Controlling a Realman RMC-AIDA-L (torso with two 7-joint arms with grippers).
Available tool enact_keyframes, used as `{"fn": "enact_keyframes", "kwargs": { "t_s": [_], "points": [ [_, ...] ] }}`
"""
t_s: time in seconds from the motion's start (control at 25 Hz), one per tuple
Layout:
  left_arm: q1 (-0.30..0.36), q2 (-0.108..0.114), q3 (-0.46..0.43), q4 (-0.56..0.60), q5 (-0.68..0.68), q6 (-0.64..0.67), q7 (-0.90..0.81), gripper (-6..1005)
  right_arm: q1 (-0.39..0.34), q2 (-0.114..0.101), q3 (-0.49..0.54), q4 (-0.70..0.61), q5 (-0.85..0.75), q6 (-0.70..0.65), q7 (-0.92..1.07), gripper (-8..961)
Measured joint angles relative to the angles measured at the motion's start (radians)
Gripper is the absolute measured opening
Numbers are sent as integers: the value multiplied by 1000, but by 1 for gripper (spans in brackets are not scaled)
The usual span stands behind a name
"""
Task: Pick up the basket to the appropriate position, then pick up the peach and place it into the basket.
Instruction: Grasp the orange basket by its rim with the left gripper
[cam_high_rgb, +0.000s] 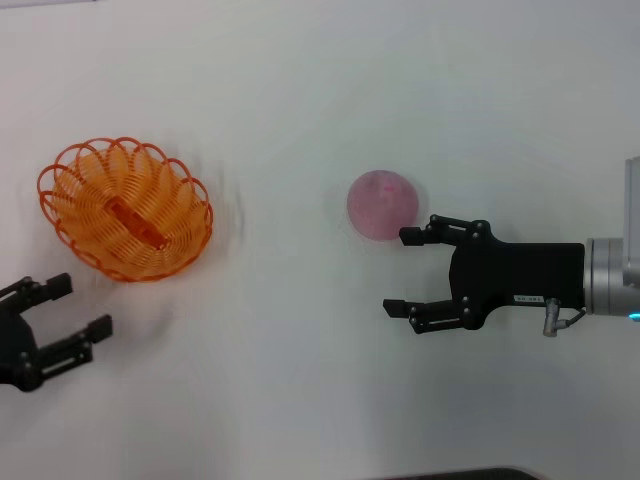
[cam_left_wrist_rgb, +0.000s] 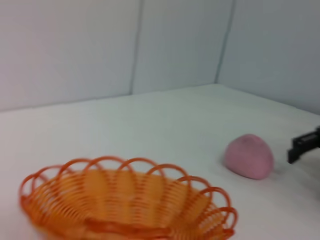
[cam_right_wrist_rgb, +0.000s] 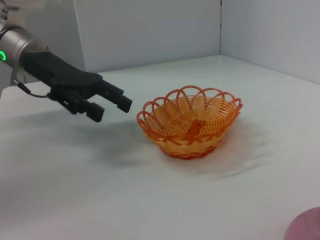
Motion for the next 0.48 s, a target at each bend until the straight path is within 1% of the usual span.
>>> {"fn": "enact_keyframes", "kwargs": {
  "t_s": [0.12, 0.24, 0.36, 0.48],
  "points": [
    [-6, 2, 0, 33, 3, -8, -128, 779, 0, 0, 0, 0, 1, 0, 0, 945],
    [-11, 11, 0, 51, 1, -15, -251, 778, 0, 0, 0, 0, 1, 0, 1, 945],
    [-28, 24, -2, 68, -1, -29, -412, 778, 1, 0, 0, 0, 1, 0, 1, 945],
    [-45, 33, -10, 71, 4, -38, -495, 778, 1, 0, 0, -3, 1, 0, 1, 945]
  ]
}}
